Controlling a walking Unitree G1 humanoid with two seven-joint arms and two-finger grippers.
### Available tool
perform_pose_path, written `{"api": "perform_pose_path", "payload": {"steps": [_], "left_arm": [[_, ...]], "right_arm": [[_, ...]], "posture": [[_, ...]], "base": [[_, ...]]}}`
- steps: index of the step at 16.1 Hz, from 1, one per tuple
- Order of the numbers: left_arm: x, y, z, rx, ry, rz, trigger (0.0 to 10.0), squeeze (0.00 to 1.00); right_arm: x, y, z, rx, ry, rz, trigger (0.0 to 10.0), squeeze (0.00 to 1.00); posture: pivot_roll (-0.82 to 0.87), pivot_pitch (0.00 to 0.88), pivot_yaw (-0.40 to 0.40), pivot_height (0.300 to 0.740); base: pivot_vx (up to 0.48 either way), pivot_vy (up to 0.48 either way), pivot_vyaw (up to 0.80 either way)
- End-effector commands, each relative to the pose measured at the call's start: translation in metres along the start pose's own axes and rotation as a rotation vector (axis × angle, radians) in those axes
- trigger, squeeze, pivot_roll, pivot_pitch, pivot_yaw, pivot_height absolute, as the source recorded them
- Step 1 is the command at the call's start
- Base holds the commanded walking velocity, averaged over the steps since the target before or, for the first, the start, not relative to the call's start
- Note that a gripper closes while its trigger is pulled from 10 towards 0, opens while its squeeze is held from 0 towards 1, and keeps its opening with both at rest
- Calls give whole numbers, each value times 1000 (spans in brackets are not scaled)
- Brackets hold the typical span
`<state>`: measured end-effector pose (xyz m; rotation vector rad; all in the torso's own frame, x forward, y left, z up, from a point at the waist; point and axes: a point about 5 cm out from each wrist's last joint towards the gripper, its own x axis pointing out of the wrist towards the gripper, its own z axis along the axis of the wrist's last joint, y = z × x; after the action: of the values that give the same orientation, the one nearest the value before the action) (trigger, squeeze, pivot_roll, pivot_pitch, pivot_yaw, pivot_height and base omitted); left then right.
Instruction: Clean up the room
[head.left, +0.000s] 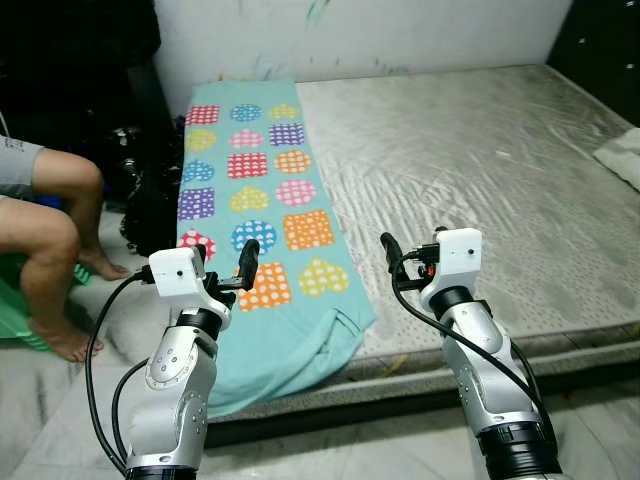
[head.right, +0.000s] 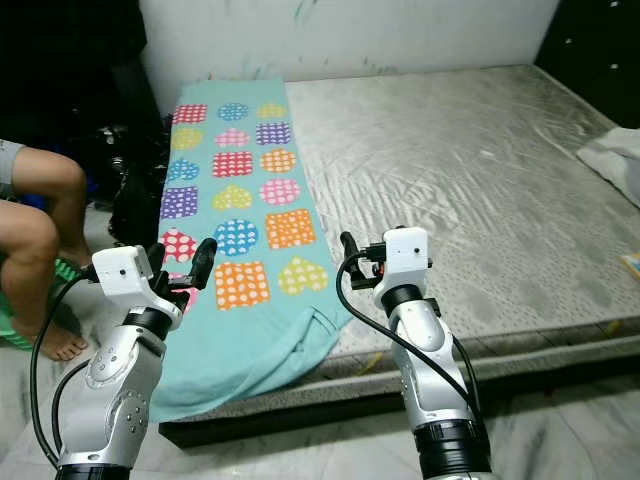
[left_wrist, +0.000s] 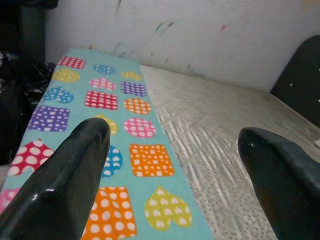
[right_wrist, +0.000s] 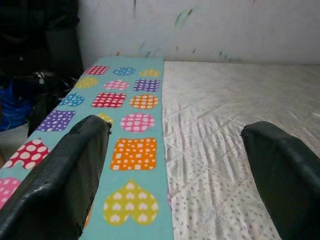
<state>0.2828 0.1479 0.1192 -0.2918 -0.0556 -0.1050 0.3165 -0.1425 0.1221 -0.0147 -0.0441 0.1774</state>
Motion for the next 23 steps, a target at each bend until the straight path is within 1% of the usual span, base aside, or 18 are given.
{"api": "perform_pose_path", "payload": {"steps": [1,9,10,11,14,23], "left_arm": [[0,1,3,8,-9,-9,10000,0],[1,1,2,11,2,-2,10000,0],[1,2,2,2,-3,9,10000,0],[2,4,-1,-6,17,50,10000,0],[2,4,-1,-15,22,58,10000,0],[2,3,-1,-12,21,55,10000,0]], "right_arm": [[0,1,0,0,2,-2,10000,0],[-1,0,-2,-2,8,-7,10000,0],[-1,0,-2,-2,9,-8,10000,0],[-1,-1,-3,-3,10,-9,10000,0],[-1,-1,-3,-3,12,-9,10000,0],[-1,-3,-4,-6,21,-11,10000,0]], "posture": [[-127,72,29,740],[-127,76,32,740],[-128,77,32,740],[-126,78,31,740],[-126,78,31,740],[-127,80,31,740]], "base": [[296,0,0],[275,0,0],[0,0,0],[0,0,0],[0,0,0],[0,458,0]]}}
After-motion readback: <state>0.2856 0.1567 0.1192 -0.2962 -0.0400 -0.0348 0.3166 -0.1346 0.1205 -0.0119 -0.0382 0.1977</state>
